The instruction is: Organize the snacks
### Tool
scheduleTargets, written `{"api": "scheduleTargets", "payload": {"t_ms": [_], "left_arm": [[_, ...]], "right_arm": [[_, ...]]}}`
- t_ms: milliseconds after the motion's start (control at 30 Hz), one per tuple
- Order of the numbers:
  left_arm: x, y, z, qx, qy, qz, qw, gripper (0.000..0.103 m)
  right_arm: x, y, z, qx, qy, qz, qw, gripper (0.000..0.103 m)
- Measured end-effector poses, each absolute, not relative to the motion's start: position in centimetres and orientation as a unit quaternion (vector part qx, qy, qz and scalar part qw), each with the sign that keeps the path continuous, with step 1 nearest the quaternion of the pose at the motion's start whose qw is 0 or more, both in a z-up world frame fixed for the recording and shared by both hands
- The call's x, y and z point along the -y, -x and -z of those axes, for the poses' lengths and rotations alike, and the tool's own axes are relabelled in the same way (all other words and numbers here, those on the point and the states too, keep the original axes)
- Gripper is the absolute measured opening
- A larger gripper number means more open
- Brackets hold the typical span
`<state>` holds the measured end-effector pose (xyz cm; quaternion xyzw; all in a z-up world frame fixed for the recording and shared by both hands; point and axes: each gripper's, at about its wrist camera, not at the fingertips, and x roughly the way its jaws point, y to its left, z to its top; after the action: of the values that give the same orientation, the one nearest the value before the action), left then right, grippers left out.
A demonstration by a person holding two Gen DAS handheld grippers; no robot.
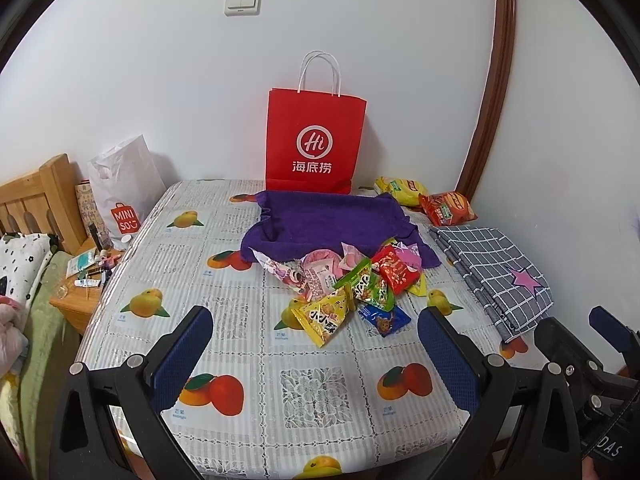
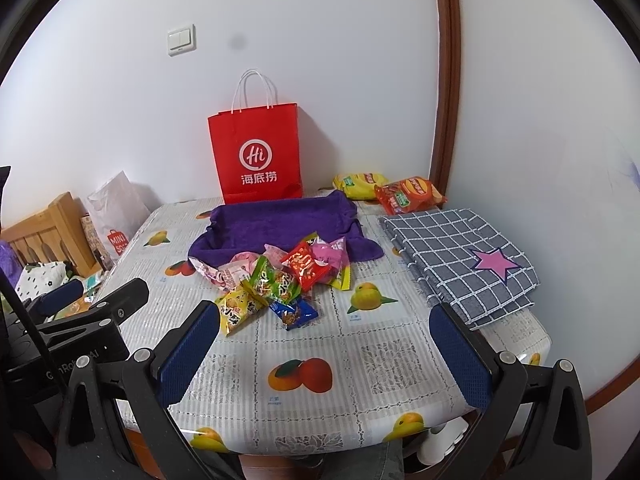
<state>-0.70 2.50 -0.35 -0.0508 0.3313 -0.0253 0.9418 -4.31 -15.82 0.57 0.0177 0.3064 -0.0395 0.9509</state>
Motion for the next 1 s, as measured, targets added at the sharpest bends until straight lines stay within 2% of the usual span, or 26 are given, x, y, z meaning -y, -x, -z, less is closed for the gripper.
{"api": "scheduleTargets", "payload": {"t_ms": [1000], "left_arm": [[-2.37,-0.04,0.88,-0.334,0.045,0.025,0.941,0.103]], "right_arm": [[14.97,4.08,0.41,-0.306,-0.011,0.029,0.952,0.103]]}}
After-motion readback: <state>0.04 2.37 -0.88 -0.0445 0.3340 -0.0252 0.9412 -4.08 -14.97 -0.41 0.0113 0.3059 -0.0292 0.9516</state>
